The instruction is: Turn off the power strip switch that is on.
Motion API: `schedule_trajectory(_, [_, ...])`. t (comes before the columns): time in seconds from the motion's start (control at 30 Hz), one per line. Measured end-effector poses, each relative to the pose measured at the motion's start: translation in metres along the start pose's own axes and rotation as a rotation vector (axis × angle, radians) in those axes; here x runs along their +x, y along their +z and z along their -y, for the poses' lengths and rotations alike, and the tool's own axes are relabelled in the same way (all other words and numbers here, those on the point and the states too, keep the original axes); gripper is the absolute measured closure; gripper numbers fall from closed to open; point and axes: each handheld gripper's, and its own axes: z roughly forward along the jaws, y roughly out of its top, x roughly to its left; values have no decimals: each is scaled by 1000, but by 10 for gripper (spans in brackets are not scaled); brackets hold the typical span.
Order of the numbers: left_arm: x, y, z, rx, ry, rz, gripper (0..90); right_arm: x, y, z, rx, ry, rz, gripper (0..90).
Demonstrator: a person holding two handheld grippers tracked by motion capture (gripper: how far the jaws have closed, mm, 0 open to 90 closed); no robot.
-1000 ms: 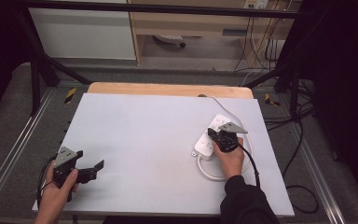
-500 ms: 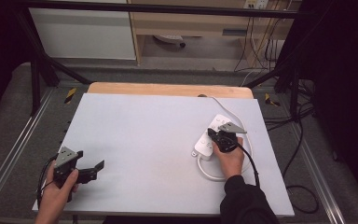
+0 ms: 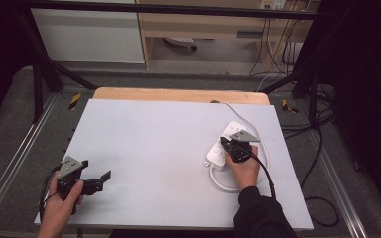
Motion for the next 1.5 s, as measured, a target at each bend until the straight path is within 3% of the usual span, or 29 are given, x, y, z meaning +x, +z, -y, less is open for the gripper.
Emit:
schedule_trajectory(0.63, [1,1,0,8,8,-2,60,-3,1,0,-4,33,-15,900])
schedule_trajectory(1.17, [2,1,1,5,-9,1,60,-1,-2,-6,16,12,-31,900])
schedule_trajectory(1.5, [5,-1,0,-11,-22,-3,60,-5,-8,-10,3,54,-23,900])
